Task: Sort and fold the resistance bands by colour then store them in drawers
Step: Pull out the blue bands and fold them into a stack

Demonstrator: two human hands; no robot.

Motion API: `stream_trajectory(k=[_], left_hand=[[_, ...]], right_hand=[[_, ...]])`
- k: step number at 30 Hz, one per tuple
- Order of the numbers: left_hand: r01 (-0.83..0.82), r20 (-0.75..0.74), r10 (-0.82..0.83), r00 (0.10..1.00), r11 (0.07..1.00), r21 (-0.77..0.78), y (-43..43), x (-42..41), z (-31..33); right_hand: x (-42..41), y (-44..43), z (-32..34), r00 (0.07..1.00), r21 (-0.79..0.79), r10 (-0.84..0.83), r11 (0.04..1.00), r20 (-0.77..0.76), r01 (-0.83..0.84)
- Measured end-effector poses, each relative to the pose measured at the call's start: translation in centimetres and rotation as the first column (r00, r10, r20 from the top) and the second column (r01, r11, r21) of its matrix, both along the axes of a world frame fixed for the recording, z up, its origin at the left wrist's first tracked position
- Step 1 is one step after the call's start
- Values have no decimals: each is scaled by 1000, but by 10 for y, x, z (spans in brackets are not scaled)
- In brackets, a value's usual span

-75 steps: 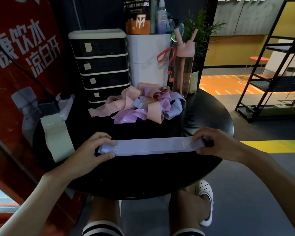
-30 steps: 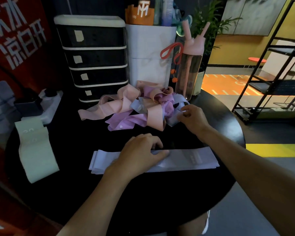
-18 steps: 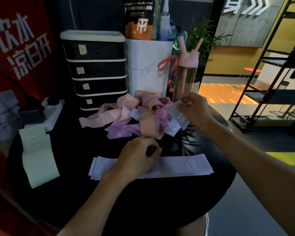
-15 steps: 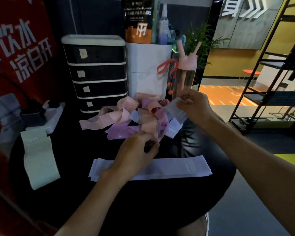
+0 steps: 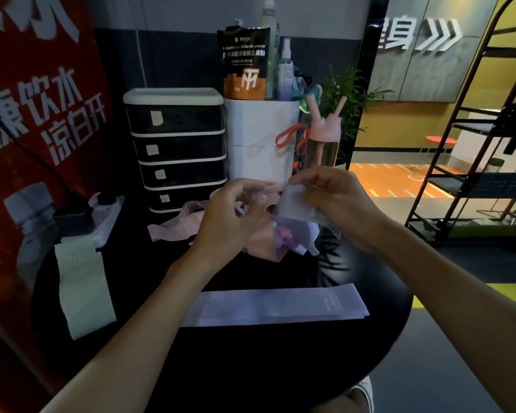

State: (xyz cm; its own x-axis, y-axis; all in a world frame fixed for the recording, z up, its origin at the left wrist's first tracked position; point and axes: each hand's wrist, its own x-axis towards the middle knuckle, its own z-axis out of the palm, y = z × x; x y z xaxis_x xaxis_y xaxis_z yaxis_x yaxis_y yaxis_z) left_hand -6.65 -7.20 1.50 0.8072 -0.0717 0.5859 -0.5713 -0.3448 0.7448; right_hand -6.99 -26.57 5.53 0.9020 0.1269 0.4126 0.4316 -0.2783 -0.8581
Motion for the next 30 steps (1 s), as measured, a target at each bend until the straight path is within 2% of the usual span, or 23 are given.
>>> stream_trajectory(k=[6, 11, 18, 22, 27, 30], left_hand=[[316, -231, -322, 918, 947, -64, -1, -6, 16], [427, -269, -432, 861, 901, -81, -2, -6, 14], [402, -244, -399, 884, 915, -39, 3, -8, 14], [418, -313, -404, 860, 908, -24, 12, -9, 15], [395, -307, -348, 886, 913, 105, 28, -8, 14], [382, -329, -324, 887, 915, 127, 38, -8, 14]], right_hand=[[-13, -4, 6, 991, 18, 134, 991, 14, -134], [-16, -10, 7, 990, -2, 138, 990, 26, -138], [-16, -19, 2, 996, 34, 90, 995, -18, -90], [-20, -21, -1, 994, 23, 94, 995, -49, -93], [-28, -28, -12, 991, -272, 113, 954, -64, -127], [-31, -31, -19, 988, -346, 127, 926, -89, -150]])
